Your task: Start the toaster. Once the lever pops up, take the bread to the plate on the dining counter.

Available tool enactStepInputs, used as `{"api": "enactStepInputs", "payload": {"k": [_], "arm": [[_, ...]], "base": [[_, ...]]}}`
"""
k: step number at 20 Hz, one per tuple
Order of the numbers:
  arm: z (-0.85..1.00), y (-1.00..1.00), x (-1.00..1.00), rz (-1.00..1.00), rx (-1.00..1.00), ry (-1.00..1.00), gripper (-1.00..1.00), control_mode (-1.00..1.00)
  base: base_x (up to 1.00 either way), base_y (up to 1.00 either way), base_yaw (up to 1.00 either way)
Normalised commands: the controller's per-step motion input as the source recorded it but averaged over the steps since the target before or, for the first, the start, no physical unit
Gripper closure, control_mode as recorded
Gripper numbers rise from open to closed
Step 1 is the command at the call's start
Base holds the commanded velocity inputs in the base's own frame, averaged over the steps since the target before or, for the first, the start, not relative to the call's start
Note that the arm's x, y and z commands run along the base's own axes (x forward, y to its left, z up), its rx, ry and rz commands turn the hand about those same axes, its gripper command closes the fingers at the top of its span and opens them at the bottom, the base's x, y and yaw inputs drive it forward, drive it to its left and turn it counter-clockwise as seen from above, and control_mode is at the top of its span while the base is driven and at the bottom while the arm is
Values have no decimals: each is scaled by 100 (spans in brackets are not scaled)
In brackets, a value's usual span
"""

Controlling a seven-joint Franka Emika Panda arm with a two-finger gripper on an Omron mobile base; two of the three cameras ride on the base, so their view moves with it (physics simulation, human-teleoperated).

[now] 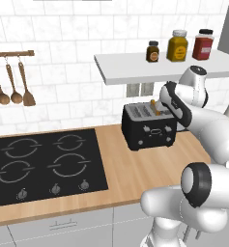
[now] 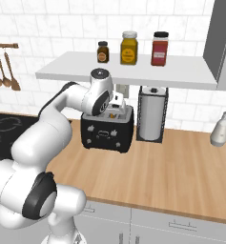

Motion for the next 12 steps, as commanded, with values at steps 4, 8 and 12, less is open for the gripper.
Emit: {"api": "enactStepInputs", "payload": {"k": [4, 8, 12], "arm": [[0, 0, 0, 0, 0, 0, -100, -100], [0, 0, 0, 0, 0, 0, -100, -100], [0, 0, 0, 0, 0, 0, -100, -100]], "base": [[0, 0, 0], [0, 0, 0], [0, 0, 0]]}}
